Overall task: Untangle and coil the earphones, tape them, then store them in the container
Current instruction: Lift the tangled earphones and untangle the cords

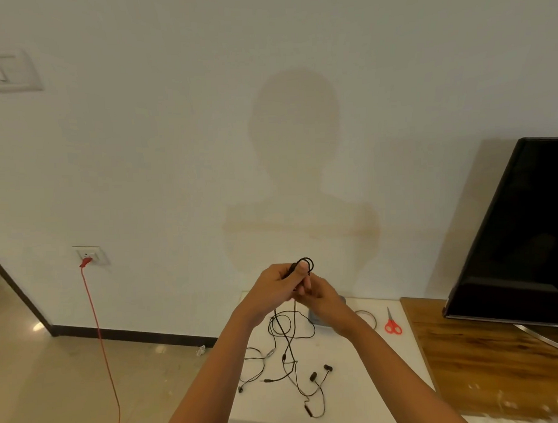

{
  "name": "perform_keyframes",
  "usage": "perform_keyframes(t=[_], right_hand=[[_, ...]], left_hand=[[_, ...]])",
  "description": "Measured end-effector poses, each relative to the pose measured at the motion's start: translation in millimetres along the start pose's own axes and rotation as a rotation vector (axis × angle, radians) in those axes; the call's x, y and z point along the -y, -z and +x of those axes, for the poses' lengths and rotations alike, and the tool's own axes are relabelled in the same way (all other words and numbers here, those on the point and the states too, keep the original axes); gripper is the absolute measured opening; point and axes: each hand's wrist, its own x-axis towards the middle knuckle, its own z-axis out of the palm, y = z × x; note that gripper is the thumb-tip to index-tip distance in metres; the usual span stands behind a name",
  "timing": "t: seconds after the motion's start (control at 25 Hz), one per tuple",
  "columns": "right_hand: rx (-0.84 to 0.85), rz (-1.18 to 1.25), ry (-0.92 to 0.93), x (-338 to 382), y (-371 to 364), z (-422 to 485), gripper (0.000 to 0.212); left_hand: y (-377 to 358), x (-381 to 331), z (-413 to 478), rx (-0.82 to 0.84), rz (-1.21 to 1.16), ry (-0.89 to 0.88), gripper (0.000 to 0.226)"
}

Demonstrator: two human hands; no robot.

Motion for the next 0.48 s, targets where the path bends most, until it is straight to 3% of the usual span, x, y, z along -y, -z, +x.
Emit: perform_keyframes(t=[0.24, 0.4, 0.48], right_hand=[[-0.614, -0.024, -0.141, -21.4, 39.1, -8.4, 0.020], [-0.791, -0.153, -0.222, -39.5, 71.0, -15.1, 0.010], [-0.839, -0.241, -0.248, -46.7, 76.2, -19.0, 0.013]], left_hand=[[39.5, 30.0, -5.1, -0.225, 0.145, 0.020, 0.015], [45.4, 35.9, -11.5, -0.494, 0.030, 0.101, 0.015], [43.5, 34.2, -12.1, -0.548, 0.021, 0.149, 0.019]])
